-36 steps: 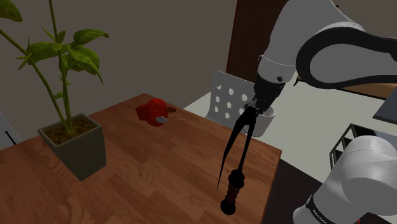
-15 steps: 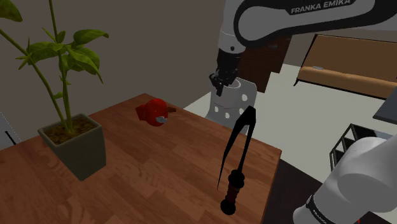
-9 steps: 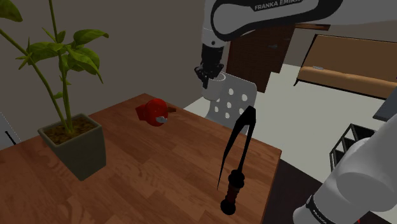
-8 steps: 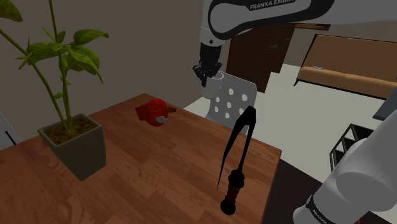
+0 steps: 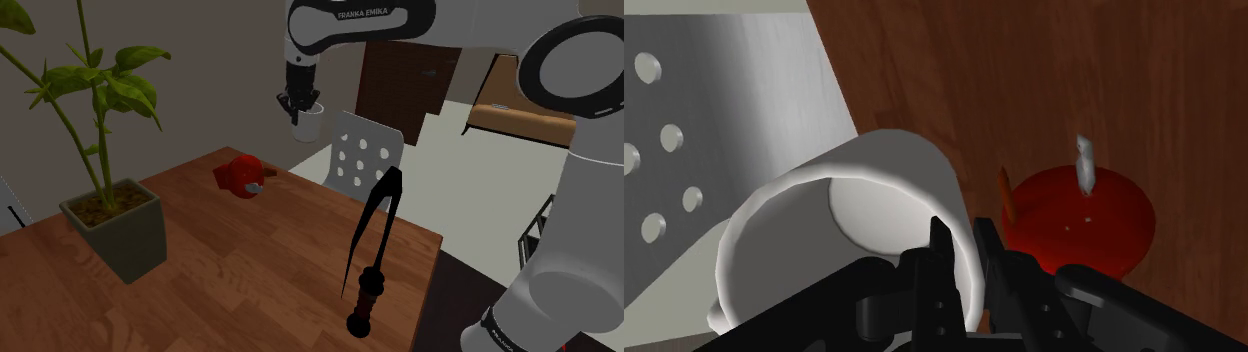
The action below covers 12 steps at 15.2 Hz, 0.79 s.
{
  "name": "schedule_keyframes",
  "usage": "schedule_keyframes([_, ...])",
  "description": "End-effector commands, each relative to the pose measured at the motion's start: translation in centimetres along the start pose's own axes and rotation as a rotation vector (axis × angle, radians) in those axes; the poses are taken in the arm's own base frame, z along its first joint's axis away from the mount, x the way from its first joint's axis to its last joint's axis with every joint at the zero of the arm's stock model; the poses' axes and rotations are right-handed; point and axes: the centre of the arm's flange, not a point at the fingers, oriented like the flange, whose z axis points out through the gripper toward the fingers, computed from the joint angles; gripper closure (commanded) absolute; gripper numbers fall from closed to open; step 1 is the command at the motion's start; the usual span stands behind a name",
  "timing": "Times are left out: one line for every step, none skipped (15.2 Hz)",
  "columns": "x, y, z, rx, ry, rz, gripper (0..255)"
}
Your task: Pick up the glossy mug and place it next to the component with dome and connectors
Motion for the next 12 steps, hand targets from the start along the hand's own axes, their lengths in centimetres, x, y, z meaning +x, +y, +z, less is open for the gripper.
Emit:
schedule_keyframes([1.8,0.1,0.2,0.000,0.000,0.001,255])
schedule_keyframes([1.7,0.0,0.7,0.000,0.000,0.001,255])
schedule_keyframes([1.6,0.0,1.2,0.000,0.000,0.001,255])
schedule_keyframes([1.6,0.0,1.8,0.000,0.000,0.001,255])
schedule_keyframes([1.5,-0.1,2.3,0.000,0.000,0.001,255])
schedule_keyframes([1.4,-0.1,2.8,0.000,0.000,0.001,255])
schedule_keyframes([1.3,-0.2,3.3,0.000,0.000,0.001,255])
schedule_keyframes([1.2,-0.2,3.8,0.000,0.000,0.001,255])
schedule_keyframes([1.2,-0.2,4.4,0.000,0.000,0.001,255])
schedule_keyframes([1.1,-0.3,4.9,0.000,0.000,0.001,255])
schedule_keyframes([1.0,-0.3,5.4,0.000,0.000,0.001,255])
schedule_keyframes([0.9,-0.3,5.9,0.000,0.000,0.001,255])
